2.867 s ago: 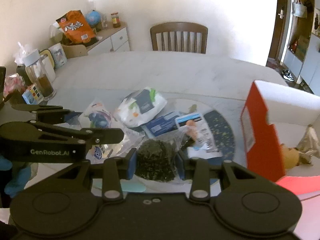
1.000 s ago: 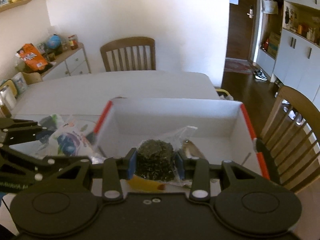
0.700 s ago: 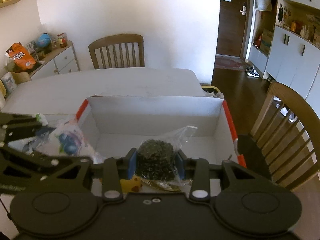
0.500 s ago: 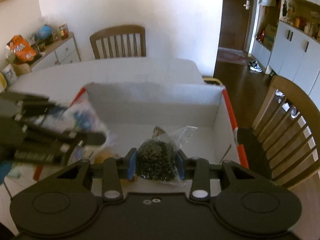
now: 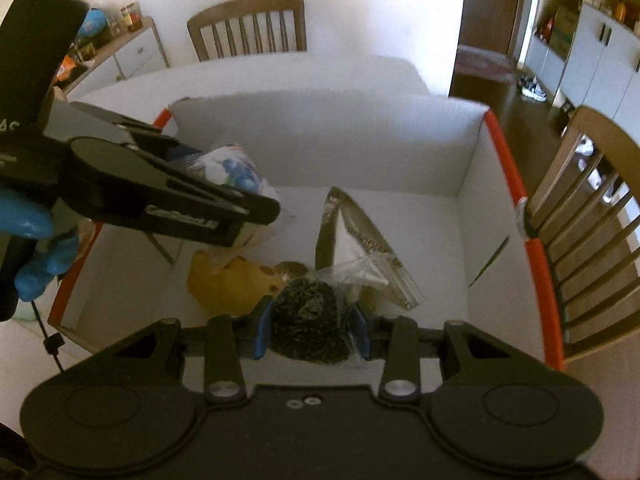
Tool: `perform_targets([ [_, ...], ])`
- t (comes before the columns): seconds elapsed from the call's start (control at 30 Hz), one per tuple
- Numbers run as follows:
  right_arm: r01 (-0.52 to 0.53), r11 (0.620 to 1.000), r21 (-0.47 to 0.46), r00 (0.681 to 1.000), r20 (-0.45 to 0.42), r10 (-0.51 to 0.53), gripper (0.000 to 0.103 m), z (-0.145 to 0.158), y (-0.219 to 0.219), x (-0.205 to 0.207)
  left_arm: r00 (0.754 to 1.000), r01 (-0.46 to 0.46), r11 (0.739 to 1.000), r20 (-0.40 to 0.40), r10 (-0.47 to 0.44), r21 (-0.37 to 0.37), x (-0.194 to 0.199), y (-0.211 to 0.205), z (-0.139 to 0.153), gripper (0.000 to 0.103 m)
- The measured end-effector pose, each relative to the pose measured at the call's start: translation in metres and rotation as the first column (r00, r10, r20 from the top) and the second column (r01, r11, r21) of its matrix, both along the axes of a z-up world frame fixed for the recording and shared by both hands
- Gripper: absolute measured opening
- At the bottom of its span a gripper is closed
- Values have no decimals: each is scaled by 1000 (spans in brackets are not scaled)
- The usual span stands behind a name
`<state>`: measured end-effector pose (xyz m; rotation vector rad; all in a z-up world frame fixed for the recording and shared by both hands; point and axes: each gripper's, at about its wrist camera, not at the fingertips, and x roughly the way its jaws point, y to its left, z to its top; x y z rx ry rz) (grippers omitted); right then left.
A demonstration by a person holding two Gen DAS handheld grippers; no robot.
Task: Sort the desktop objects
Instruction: 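Lower seaweed packet into shoebox with right tool while left tool lowers bun, then open right tool to drop seaweed packet while left tool releases bread bun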
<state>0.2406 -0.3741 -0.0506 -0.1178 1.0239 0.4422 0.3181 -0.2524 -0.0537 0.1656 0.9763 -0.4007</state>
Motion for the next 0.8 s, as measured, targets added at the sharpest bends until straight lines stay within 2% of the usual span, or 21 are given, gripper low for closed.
perform_targets([
  [0.23,8,999,-35,998,-58,-10,40,-13,5,10,995,38,998,-90,-34,44,13,-9,-7,59],
  [0.5,18,998,-59,993,-114,-25,41,-28,8,16,985,-2,1000,-171,5,17,24,-2,-12,60],
  [0.6,25,998,-57,992,-118,-31,42,-30,7,17,985,-3,1000,-170,4,6,25,-1,-10,62],
  [0.77,33,999,-34,993,-115,-37,52,-27,7,16,987,10,1000,-159,-13,-19,20,2,-8,63],
  [0.8,33,999,-27,993,-112,-36,53,-26,7,15,988,10,1000,-152,-13,-21,18,2,-6,66],
])
